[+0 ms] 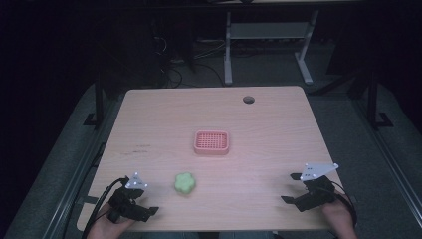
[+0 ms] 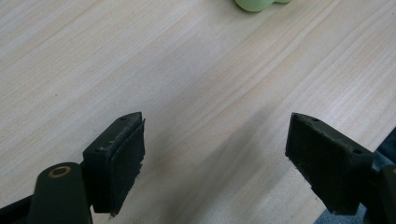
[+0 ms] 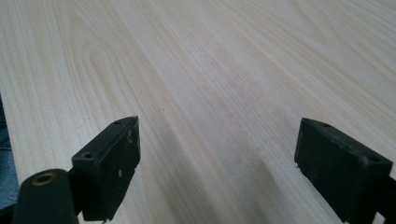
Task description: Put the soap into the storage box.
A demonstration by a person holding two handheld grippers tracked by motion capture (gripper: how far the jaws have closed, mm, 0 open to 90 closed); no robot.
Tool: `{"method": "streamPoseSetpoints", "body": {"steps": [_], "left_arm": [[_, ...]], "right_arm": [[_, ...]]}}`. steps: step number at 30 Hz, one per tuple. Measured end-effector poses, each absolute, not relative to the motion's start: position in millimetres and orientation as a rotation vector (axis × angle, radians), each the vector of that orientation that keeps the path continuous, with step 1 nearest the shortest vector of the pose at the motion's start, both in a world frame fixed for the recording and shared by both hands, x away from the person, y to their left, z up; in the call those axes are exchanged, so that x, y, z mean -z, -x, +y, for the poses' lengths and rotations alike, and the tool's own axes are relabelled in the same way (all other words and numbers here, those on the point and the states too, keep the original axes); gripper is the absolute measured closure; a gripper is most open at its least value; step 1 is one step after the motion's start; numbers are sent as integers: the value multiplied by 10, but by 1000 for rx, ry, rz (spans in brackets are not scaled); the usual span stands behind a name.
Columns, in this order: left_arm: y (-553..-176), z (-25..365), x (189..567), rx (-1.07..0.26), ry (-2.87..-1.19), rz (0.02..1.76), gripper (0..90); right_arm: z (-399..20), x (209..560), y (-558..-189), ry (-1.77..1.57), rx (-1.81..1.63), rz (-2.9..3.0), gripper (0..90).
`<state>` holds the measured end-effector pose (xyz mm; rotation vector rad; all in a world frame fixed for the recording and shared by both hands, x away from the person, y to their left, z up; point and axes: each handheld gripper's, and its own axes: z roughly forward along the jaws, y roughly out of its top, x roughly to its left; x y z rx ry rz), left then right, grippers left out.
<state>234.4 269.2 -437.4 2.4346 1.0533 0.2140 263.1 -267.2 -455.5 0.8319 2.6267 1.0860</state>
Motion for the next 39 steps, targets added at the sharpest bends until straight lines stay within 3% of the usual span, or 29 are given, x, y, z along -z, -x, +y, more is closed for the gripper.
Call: {"method": "streamPoseSetpoints", "body": {"steps": [39], "left_arm": [[-2574,2243,4154,-191,-2478,956,188]], "right_arm": [[-2652,4558,-2620,-819,-1084,2636,138]]}}
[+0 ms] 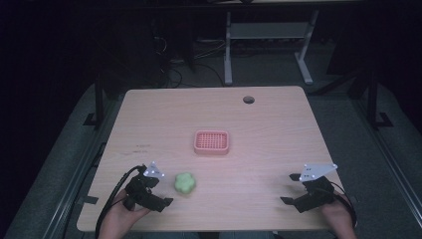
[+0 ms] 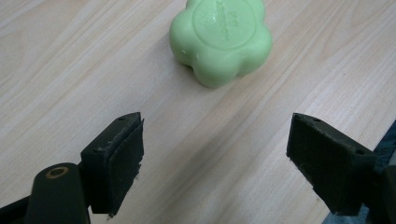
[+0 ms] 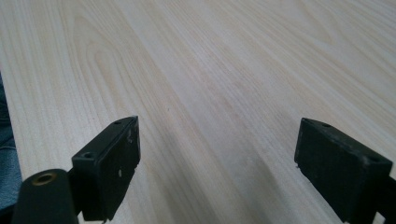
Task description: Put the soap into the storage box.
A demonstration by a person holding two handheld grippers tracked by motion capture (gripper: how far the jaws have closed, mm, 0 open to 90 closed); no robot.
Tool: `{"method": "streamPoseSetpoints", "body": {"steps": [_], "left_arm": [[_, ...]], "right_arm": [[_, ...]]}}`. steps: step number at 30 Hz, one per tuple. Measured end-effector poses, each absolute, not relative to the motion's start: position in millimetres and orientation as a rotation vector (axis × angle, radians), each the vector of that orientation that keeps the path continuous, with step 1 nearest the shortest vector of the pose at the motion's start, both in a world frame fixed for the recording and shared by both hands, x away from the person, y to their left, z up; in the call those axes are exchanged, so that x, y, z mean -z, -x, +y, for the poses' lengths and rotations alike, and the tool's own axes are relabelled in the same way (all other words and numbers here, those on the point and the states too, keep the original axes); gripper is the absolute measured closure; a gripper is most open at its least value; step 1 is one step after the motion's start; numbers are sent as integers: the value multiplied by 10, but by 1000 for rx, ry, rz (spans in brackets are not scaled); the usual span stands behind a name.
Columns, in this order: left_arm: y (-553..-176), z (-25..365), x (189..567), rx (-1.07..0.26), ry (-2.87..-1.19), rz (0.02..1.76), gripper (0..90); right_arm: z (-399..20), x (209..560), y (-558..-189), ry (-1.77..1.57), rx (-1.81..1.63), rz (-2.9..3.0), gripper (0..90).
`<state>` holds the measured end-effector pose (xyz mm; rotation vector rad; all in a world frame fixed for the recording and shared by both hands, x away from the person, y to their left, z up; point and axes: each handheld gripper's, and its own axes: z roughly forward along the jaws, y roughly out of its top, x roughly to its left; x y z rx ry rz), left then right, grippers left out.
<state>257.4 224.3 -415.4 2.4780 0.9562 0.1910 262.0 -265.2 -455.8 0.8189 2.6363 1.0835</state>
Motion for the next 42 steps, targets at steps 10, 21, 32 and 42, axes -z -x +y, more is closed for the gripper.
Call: {"method": "streamPoseSetpoints", "body": {"steps": [10,21,32,42], "left_arm": [[-2615,2152,4134,-190,-2504,945,188],[-2695,2009,4091,-206,-2519,941,190],[-2759,1898,4096,-211,-2543,931,184],[-2826,1819,4103,-205,-2547,939,184]], "right_arm": [[-2645,4559,-2618,-816,-1084,2639,138],[-2644,4555,-2613,-817,-1090,2637,137],[-2641,4554,-2612,-817,-1096,2638,138],[-2641,4559,-2616,-808,-1096,2638,138]]}}
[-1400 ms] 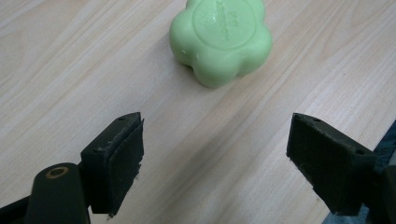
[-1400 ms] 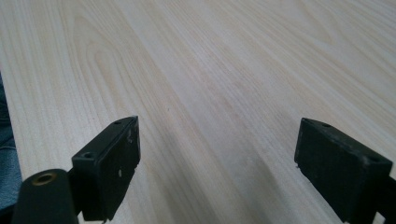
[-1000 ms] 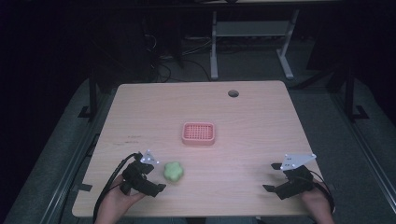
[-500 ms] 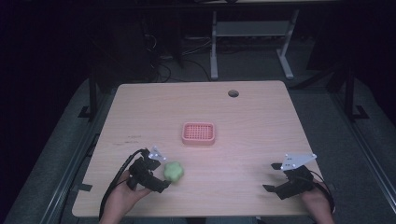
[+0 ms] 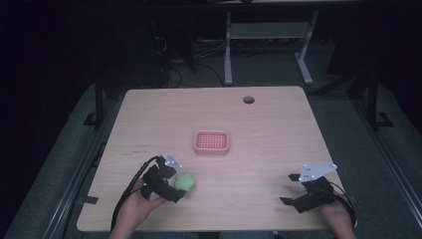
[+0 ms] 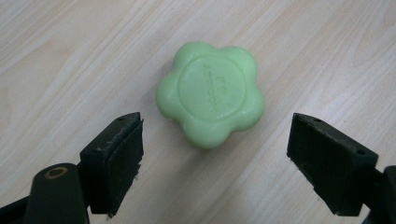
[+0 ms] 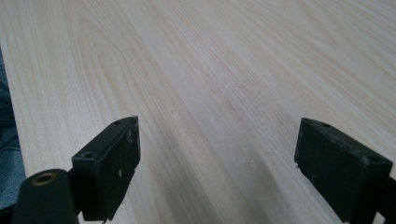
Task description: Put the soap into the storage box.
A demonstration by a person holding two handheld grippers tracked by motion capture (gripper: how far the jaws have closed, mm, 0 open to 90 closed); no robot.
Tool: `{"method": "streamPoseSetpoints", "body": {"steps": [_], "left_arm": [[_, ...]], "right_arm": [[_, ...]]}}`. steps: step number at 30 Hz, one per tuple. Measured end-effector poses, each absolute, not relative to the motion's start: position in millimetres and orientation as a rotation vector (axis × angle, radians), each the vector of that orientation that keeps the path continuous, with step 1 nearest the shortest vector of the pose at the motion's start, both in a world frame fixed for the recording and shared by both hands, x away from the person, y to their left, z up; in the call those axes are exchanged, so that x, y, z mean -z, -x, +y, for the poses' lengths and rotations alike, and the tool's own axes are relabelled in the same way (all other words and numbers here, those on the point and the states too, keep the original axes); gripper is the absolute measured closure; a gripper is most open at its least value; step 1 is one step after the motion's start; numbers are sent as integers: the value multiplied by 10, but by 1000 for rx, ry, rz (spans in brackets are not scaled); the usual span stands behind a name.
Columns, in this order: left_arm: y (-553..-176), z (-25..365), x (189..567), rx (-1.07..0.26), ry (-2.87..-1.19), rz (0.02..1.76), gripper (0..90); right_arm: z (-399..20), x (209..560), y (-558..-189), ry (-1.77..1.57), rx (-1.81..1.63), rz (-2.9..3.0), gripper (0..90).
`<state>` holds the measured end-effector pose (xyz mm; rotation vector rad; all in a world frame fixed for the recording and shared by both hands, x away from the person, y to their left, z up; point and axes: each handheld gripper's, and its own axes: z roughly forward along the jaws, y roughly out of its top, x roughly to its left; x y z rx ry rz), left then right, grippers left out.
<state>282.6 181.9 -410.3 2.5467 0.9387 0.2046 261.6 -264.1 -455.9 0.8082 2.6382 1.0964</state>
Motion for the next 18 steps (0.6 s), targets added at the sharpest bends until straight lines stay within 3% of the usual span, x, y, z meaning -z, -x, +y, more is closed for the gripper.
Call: {"method": "streamPoseSetpoints", "body": {"steps": [18], "left_arm": [[-2997,1695,4209,-163,-2550,995,184]], "right_arm": [[-2628,4544,-2604,-812,-1109,2639,138]]}}
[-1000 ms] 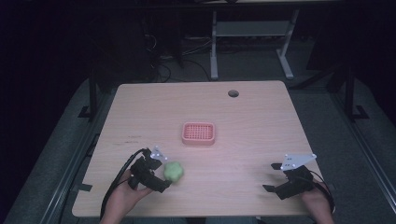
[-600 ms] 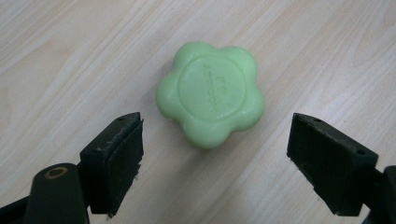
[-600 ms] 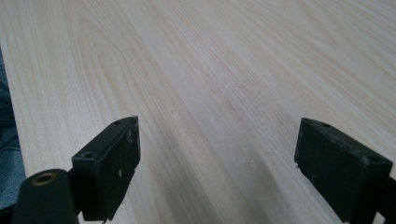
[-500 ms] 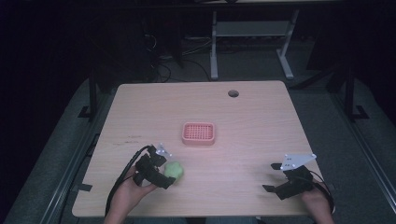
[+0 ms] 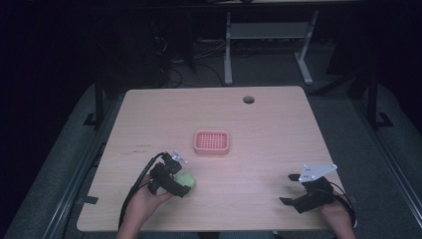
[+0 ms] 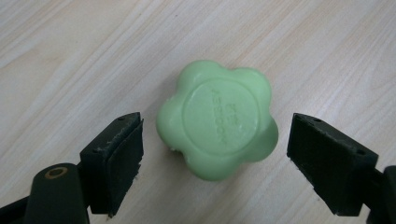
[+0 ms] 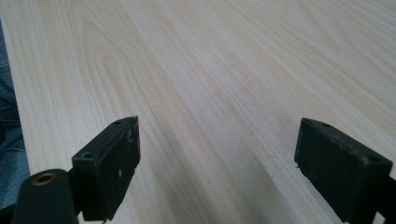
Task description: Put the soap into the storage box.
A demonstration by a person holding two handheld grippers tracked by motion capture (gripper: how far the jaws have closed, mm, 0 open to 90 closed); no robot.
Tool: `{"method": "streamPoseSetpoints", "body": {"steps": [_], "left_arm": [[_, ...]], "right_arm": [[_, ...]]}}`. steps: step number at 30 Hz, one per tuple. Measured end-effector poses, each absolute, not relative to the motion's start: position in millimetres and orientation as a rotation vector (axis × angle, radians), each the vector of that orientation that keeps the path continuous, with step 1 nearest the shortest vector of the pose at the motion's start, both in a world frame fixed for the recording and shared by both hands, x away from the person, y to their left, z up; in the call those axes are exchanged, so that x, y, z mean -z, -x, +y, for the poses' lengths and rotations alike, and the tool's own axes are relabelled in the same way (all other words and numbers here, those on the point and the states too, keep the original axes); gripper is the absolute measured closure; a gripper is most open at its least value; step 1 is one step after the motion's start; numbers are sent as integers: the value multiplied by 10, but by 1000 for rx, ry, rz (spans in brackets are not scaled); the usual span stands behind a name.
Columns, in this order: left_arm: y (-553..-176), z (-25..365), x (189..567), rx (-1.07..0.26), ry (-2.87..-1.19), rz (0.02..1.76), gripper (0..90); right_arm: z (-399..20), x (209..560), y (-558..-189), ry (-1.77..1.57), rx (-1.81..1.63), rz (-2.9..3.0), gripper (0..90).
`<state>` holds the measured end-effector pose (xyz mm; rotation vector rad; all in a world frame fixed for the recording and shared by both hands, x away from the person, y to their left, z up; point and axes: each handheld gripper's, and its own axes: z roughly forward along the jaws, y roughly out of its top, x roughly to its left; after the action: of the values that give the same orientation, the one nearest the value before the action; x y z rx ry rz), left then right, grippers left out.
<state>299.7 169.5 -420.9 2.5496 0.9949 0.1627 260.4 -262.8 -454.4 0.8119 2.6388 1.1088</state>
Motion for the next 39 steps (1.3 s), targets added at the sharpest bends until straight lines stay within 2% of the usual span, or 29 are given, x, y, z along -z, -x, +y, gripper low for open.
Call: {"method": "streamPoseSetpoints", "body": {"steps": [20,39], "left_arm": [[-3102,1557,4341,-133,-2612,1047,189],[-3122,1482,4434,-149,-2639,1071,236]], "right_arm": [[-2625,4546,-2604,-804,-1110,2640,138],[-2625,4539,-2601,-802,-1114,2636,138]]}}
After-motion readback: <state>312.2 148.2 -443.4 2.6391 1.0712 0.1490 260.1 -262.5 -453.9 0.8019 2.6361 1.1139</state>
